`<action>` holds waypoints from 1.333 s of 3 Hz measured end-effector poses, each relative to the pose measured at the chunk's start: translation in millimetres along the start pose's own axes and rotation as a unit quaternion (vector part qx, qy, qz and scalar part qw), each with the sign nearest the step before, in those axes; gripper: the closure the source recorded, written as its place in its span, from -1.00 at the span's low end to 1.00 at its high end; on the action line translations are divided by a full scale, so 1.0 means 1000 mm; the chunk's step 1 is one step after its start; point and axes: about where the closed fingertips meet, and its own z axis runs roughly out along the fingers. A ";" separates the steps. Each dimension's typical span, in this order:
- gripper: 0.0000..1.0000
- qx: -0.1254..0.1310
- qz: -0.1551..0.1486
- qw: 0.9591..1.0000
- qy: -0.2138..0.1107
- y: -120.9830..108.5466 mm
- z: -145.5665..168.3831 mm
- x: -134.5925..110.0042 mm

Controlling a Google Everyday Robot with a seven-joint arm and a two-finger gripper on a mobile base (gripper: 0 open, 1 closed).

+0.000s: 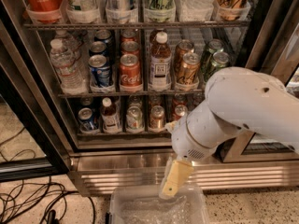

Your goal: Pick pepsi can from bottom shelf of fridge

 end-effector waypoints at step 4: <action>-1.00 0.042 -0.039 0.988 -0.142 -0.029 0.116 -0.031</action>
Offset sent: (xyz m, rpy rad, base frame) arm 0.0181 0.0509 -0.0523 0.1696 -0.1280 0.0238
